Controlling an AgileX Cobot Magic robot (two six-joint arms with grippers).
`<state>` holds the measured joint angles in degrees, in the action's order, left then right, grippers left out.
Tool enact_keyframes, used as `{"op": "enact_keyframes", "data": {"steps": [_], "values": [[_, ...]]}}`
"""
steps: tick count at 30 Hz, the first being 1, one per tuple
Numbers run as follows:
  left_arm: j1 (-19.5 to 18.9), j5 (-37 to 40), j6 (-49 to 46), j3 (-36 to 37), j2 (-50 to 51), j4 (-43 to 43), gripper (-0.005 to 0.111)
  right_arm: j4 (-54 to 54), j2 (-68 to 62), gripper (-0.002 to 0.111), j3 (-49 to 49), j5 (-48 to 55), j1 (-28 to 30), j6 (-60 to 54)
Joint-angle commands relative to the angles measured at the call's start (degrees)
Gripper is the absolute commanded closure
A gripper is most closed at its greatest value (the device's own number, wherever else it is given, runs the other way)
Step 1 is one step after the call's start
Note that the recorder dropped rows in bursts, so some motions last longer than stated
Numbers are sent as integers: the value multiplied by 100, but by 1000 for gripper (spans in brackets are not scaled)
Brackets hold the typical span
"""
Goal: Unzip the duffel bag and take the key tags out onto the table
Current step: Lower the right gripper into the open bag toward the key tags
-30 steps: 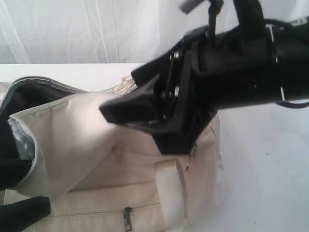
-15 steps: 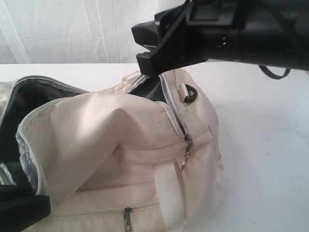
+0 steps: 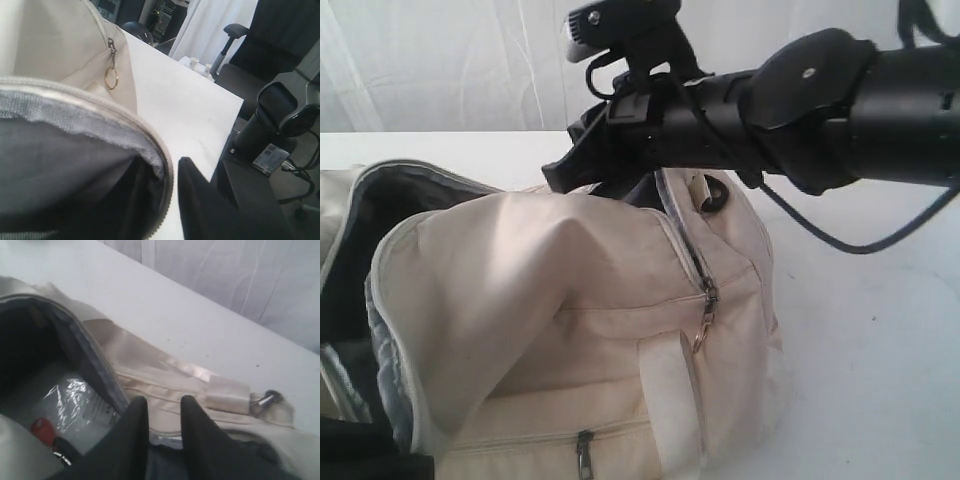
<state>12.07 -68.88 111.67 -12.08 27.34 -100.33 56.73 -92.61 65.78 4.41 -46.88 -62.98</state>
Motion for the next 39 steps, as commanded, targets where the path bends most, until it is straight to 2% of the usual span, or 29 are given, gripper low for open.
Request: {"op": "enact_keyframes", "data": {"steps": [1, 5, 10, 12, 14, 16, 19, 20, 23, 32, 39], "values": [[237, -108, 39, 23, -65, 38, 79, 27, -358, 88, 161, 887, 8, 67], [456, -108, 39, 23, -65, 38, 79, 4, -415, 88, 161, 2158, 8, 67], [532, -108, -409, 23, -65, 38, 79, 4, -415, 88, 161, 5580, 8, 67], [532, -108, -568, -31, -65, 38, 79, 4, -415, 92, 161, 6555, 8, 6], [532, -108, -615, -199, -65, 38, 79, -32, -394, 99, 161, 6555, 8, -9], [532, -108, -747, -343, -65, 38, 70, -265, -290, 104, 161, 6555, -6, -95], [532, -108, -741, -408, -65, 38, 44, -730, -56, 104, 161, 6555, -75, -95], [532, -104, -741, -408, -65, 38, 41, -930, 14, 104, 150, 6555, -160, 12], [532, 166, -741, -408, -65, 38, 41, -1296, 160, 104, 72, 6555, -546, 346], [532, 853, -912, -408, -65, 38, 41, -1412, 171, 104, -582, 6555, -1645, 373], [532, 1231, -1014, -408, -65, 49, 41, -1525, 171, 104, -1006, 6555, -2026, 373]]}}
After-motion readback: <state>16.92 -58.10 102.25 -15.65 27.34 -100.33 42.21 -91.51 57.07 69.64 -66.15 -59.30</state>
